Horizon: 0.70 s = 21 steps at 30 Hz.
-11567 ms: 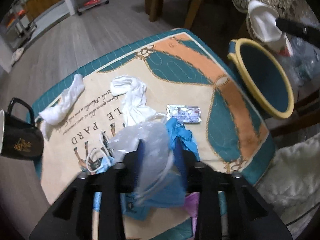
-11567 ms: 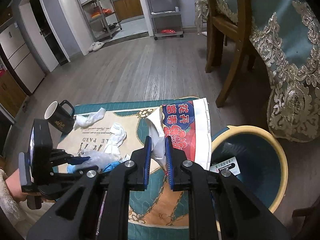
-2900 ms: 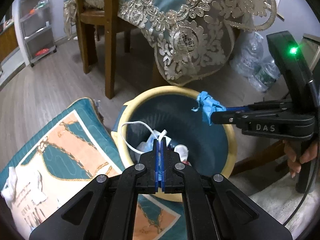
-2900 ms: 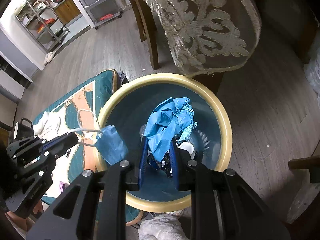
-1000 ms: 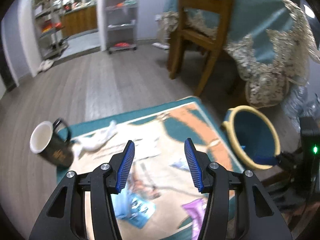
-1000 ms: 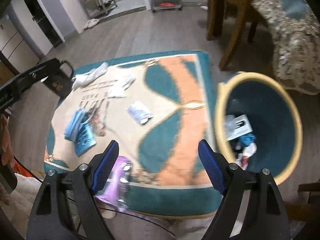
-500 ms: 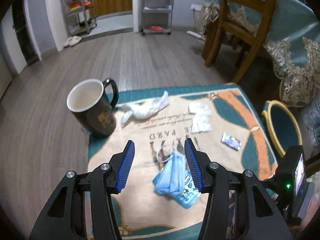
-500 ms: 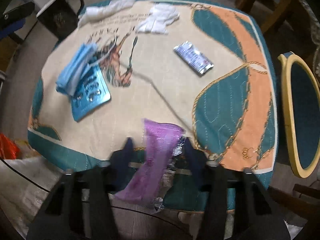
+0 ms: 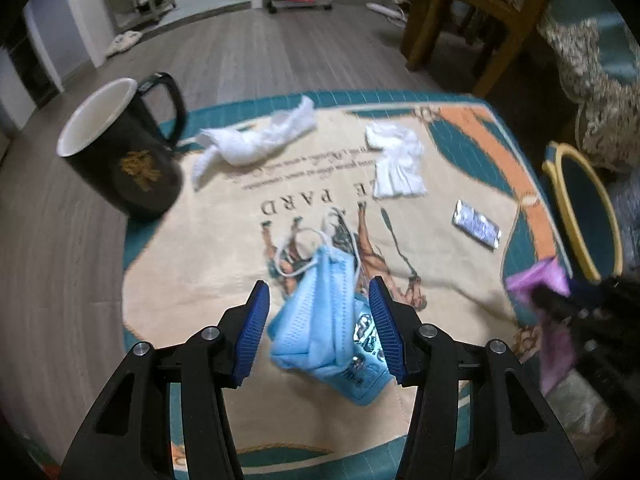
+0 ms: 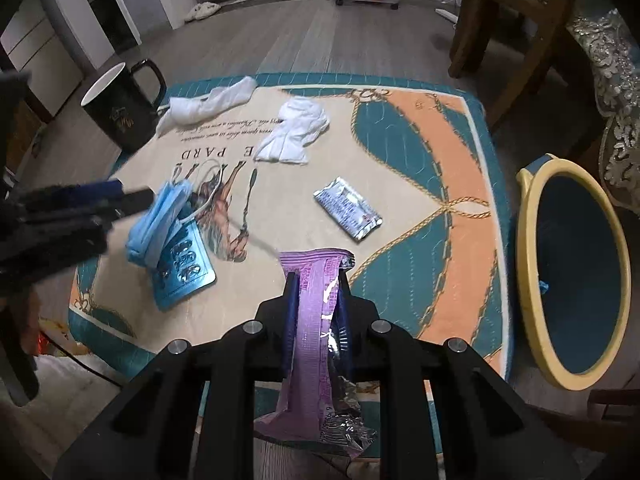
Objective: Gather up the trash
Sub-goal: 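Grasp the blue face mask with the left tool while the right tool grasps the purple wrapper, then carry the blue face mask and purple wrapper over the bucket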
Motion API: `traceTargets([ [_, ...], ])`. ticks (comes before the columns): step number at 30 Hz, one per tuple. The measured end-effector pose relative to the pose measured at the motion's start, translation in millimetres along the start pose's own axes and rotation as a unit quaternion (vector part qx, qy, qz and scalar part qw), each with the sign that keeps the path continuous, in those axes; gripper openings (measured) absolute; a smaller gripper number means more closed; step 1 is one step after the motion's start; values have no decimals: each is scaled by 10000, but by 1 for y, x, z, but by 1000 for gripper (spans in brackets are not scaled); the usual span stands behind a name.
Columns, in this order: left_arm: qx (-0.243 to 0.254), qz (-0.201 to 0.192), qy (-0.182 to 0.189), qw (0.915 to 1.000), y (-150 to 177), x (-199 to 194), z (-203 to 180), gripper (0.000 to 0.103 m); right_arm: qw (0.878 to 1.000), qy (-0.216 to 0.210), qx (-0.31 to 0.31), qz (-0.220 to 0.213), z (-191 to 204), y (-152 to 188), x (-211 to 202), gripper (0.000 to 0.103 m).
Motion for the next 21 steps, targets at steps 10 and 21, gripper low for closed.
traceTargets([
  [10,30,591,-148,9981,16,31,-2,20,9996,-51,279,-65,-15,-8,-1,18],
  [21,116,-354,-40,9993,-20,-21,-14,16,9974,-86,647,-290,-33,-27,-21,18],
])
Point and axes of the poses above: each gripper's, at about its wrist camera, not at the fingertips, and x roughly the way its jaws point, z to its left, y to its underside, the point moved 5 cm from there along x, roughly the way its jaws point, and after that the axes turned 11 degrees about -z, right-handed, at the moved point
